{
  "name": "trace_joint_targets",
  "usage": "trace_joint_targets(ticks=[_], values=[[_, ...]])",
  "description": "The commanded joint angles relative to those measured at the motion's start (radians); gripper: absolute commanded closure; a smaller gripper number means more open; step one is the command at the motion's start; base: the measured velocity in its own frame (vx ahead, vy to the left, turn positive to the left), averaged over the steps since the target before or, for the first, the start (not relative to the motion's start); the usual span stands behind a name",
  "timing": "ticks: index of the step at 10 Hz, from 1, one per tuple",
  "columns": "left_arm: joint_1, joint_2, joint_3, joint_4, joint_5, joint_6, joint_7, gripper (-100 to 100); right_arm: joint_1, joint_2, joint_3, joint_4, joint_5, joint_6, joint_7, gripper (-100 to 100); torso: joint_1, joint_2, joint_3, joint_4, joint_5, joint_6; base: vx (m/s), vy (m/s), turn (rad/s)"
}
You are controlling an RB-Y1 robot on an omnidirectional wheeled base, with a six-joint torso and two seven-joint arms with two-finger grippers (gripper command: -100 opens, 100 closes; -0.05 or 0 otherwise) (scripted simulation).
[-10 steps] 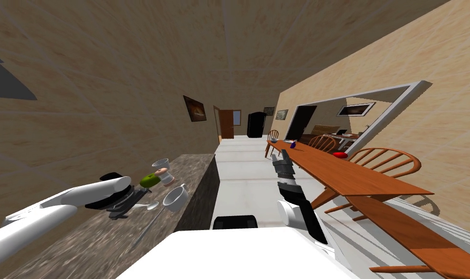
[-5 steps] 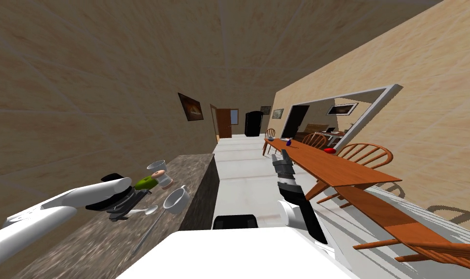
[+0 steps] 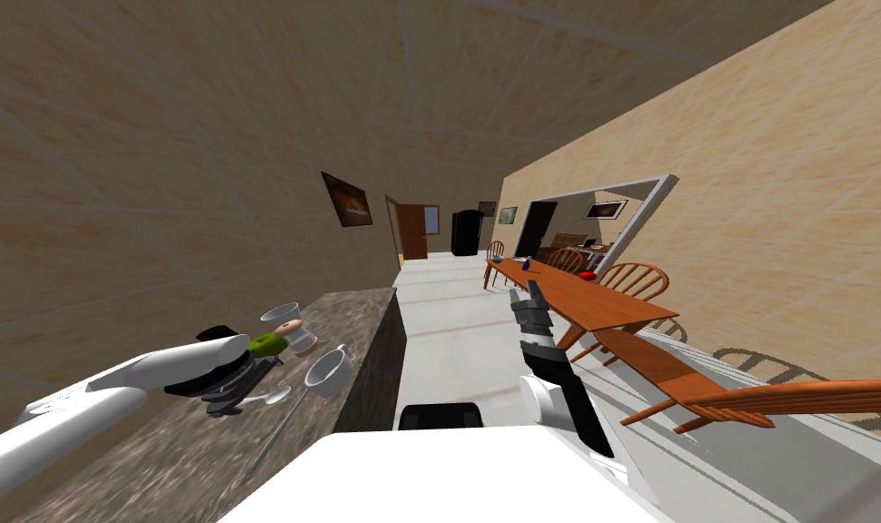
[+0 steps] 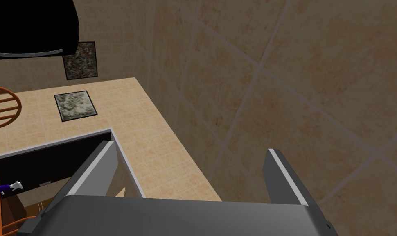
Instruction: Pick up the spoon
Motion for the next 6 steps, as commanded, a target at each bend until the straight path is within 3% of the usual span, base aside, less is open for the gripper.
trace_joint_targets(ticks=[1,6], values=[[0.003,0.001,-0.005,-0.007,-0.002,-0.002,0.038,-100,0.000,0.000,0.000,0.000,0.000,0.000,0.000,0,0.000,0.000,0.000,0.000,0.000,0.000,-0.055,-0.054,-0.181],[0.003,0.001,-0.005,-0.007,-0.002,-0.002,0.038,-100,0.000,0.000,0.000,0.000,0.000,0.000,0.000,0,0.005,-0.004,-0.002,-0.001,0.001,-0.001,0.001,0.001,0.005]])
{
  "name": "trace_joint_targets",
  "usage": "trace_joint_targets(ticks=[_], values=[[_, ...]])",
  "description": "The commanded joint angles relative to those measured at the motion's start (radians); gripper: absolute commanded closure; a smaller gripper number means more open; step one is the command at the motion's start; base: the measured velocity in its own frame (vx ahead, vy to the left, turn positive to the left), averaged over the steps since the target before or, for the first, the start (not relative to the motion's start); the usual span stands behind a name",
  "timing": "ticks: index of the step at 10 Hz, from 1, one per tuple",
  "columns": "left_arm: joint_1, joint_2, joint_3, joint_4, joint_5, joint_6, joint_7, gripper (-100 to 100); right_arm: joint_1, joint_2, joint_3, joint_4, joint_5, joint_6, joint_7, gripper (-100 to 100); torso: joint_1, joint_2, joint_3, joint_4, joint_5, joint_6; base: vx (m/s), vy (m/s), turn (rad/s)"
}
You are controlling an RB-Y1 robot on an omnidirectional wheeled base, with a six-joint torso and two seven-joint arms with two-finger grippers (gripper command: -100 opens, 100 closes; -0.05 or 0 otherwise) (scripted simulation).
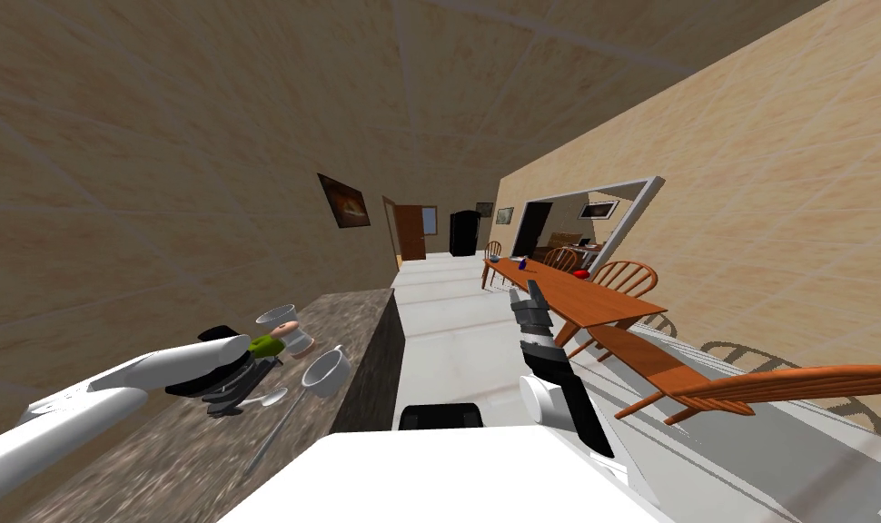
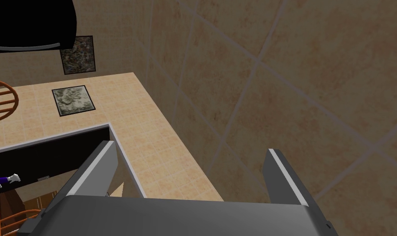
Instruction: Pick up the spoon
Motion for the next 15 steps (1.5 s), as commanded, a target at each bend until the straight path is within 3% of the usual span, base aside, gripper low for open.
trace_joint_targets(ticks=[1,3,4,6,7,9,14,15], values=[[0.000,0.000,0.000,0.000,0.000,0.000,0.000,-100,0.000,0.000,0.000,0.000,0.000,0.000,0.000,0,0.000,0.000,0.000,0.000,0.000,0.000,0.005,0.005,0.017],[0.000,0.000,0.000,0.000,0.000,0.000,0.000,-100,0.000,0.000,0.000,0.000,0.000,0.000,0.000,0,0.001,-0.001,-0.001,0.000,0.000,0.000,0.008,0.008,0.026],[-0.050,-0.050,0.021,0.050,-0.050,0.004,-0.006,-100,0.000,0.000,0.000,0.000,0.000,0.000,0.000,0,0.001,-0.001,-0.001,0.000,0.000,0.000,0.006,0.007,0.025],[-0.094,-0.058,0.021,0.075,-0.092,0.004,-0.006,-100,0.000,0.000,0.000,0.000,0.000,0.000,0.000,0,0.001,-0.001,-0.001,0.000,0.000,0.000,-0.011,0.000,0.005],[-0.127,-0.105,0.043,0.121,-0.127,0.008,-0.011,-100,0.000,0.000,0.000,0.000,0.000,0.000,0.000,0,0.001,0.000,0.000,0.000,0.000,0.000,-0.001,0.010,0.036],[-0.189,-0.117,0.043,0.149,-0.184,0.008,-0.011,-100,0.000,0.000,0.000,0.000,0.000,0.000,0.000,0,0.003,-0.003,-0.002,-0.001,0.002,0.001,0.005,0.005,0.017],[-0.189,-0.117,0.043,0.149,-0.184,0.008,-0.011,-100,0.000,0.000,0.000,0.000,0.000,0.000,0.000,0,0.003,-0.003,-0.001,0.000,0.002,0.002,-0.014,-0.002,-0.002],[-0.238,-0.167,0.064,0.199,-0.234,0.012,-0.017,-100,0.000,0.000,0.000,0.000,0.000,0.000,0.000,0,0.003,-0.003,-0.002,0.000,0.002,0.002,-0.049,-0.001,0.018]])
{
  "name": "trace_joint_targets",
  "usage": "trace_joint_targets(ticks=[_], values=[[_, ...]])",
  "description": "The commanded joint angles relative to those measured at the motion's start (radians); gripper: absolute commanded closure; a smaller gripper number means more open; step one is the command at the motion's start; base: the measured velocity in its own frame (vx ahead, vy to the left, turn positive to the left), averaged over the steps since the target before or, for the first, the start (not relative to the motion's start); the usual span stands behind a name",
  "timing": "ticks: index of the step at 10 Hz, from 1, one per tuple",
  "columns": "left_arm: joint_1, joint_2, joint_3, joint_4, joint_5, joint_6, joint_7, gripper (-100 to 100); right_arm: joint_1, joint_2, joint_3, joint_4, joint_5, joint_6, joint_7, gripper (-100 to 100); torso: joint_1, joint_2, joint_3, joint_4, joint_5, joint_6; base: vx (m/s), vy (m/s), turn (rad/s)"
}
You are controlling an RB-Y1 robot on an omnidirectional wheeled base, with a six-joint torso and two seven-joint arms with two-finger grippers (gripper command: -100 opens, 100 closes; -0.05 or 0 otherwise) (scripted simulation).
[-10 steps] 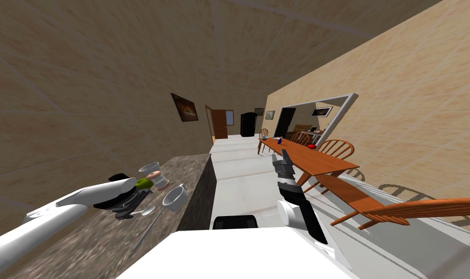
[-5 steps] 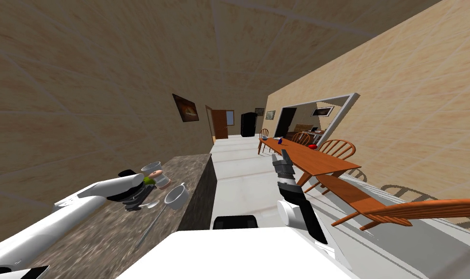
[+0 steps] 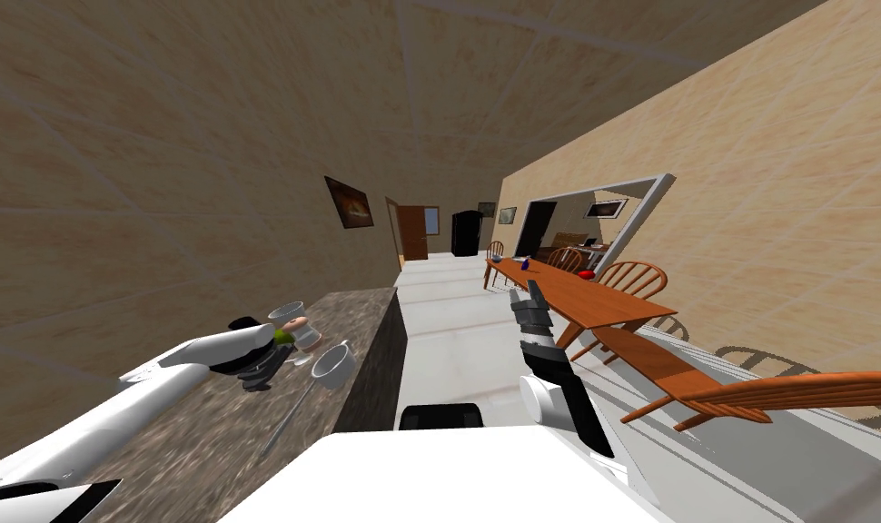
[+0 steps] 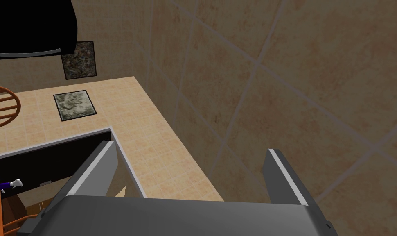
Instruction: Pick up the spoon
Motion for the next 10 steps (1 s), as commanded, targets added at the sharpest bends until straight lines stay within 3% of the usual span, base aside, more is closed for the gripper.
trace_joint_targets(ticks=[1,2,9,10], values=[[-0.050,-0.031,0.009,0.050,-0.050,0.001,-0.008,-100,0.000,0.000,0.000,0.000,0.000,0.000,0.000,0,0.000,0.000,0.000,0.000,0.000,0.000,-0.007,0.006,0.021],[-0.072,-0.031,0.009,0.058,-0.064,0.001,-0.008,-100,0.000,0.000,0.000,0.000,0.000,0.000,0.000,0,0.000,-0.002,-0.001,0.000,0.000,0.000,-0.011,-0.002,-0.001],[-0.072,-0.031,0.009,0.058,-0.064,0.001,-0.008,-100,0.000,0.000,0.000,0.000,0.000,0.000,0.000,0,0.001,-0.002,-0.001,-0.001,0.000,-0.001,0.000,0.002,0.006],[-0.072,-0.051,0.007,0.073,-0.082,-0.030,-0.007,-100,0.000,0.000,0.000,0.000,0.000,0.000,0.000,0,-0.001,0.000,0.000,0.000,0.000,-0.001,-0.014,-0.011,-0.035]])
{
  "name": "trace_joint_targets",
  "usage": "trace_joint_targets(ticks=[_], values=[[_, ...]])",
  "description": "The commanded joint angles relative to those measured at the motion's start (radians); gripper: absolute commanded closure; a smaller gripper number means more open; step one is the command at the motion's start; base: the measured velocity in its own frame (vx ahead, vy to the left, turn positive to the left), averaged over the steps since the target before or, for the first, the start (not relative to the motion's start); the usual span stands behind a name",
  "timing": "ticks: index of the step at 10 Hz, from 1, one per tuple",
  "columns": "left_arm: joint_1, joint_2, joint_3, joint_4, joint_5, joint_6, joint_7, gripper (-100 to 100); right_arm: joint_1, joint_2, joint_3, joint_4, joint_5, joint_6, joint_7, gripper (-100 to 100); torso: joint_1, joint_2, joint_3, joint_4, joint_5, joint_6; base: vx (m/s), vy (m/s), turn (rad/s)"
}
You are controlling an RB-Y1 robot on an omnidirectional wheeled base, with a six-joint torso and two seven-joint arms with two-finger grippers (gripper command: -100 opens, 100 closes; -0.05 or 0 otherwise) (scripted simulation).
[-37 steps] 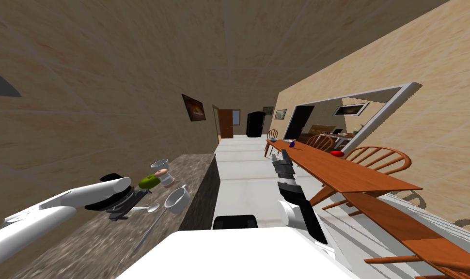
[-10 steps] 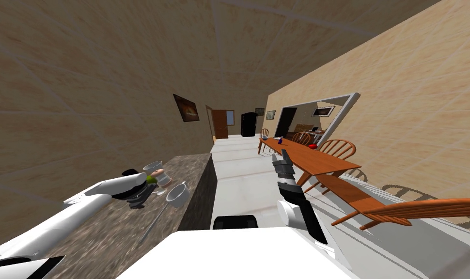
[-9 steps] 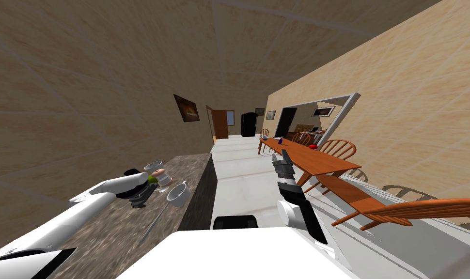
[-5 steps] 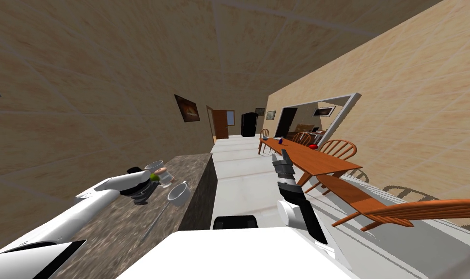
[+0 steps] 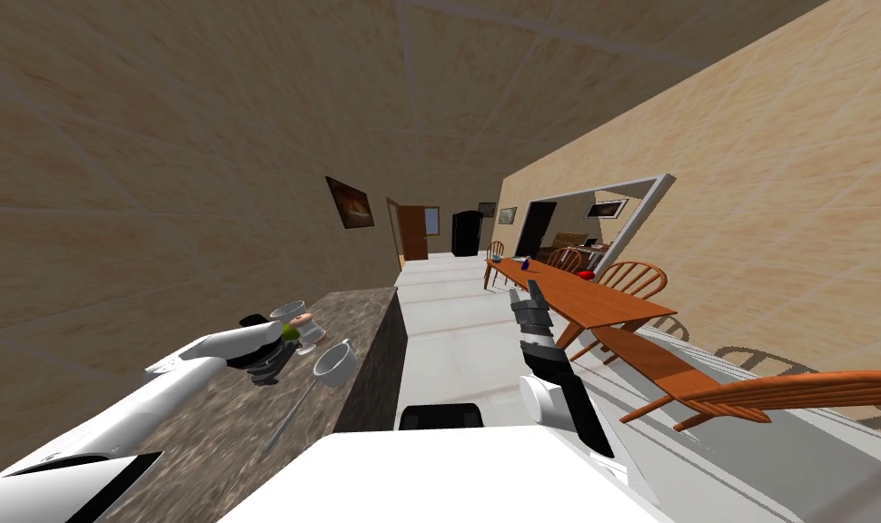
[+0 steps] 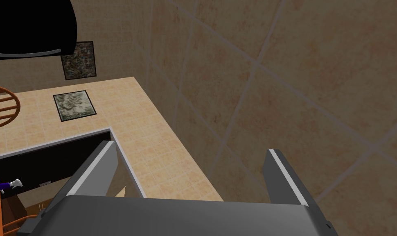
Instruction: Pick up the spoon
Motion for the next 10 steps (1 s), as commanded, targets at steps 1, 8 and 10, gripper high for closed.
trace_joint_targets(ticks=[1,8,10], values=[[-0.006,-0.018,-0.003,0.023,-0.016,-0.031,-0.003,-100,0.000,0.000,0.000,0.000,0.000,0.000,0.000,0,0.000,0.000,0.000,0.000,0.000,0.000,0.007,0.007,0.024],[0.001,-0.013,-0.002,0.008,-0.012,-0.021,0.001,0,0.000,0.000,0.000,0.000,0.000,0.000,0.000,0,0.001,-0.001,-0.001,0.000,0.000,0.000,-0.001,-0.001,0.002],[-0.004,-0.003,-0.003,0.009,-0.002,-0.010,-0.002,100,0.000,0.000,0.000,0.000,0.000,0.000,0.000,0,0.001,-0.001,-0.001,0.000,0.000,0.000,0.000,0.000,0.000]])
